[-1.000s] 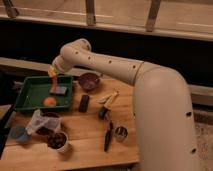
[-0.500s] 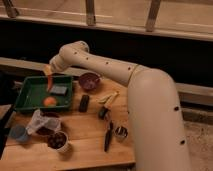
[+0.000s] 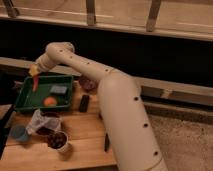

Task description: Place pepper in tray

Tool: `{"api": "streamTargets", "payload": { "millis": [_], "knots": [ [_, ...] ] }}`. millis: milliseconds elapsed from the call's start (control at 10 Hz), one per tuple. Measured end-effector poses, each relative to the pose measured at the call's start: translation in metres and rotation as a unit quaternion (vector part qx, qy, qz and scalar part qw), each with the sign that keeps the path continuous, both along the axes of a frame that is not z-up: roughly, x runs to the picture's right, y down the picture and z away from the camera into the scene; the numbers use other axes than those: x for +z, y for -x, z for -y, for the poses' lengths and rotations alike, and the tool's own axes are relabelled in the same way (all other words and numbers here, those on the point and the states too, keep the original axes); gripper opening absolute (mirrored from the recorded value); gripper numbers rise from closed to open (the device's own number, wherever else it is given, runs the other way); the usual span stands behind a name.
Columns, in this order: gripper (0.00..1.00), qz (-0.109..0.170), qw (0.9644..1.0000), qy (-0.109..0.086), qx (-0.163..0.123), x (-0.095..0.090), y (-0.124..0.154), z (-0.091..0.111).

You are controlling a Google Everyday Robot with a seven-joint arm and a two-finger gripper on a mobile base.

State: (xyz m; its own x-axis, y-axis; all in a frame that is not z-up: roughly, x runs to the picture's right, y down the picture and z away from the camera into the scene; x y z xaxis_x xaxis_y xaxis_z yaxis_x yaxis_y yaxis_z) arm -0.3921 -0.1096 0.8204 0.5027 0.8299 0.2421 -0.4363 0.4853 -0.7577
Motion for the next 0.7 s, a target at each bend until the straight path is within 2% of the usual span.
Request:
{"api": "streamTargets", "payload": {
  "millis": [100, 300, 400, 700],
  "knots": [
    [0.12, 0.003, 0.9999, 0.006, -0.011, 0.01, 0.012, -0.004],
    [0.35, 0.012, 0.9993, 0.022, -0.028, 0.027, 0.028, -0.012],
    [0.4, 0.013, 0.9992, 0.025, -0.027, 0.03, 0.028, -0.014],
    [0.42, 0.013, 0.9993, 0.025, -0.026, 0.031, 0.027, -0.013]
  ]
}}
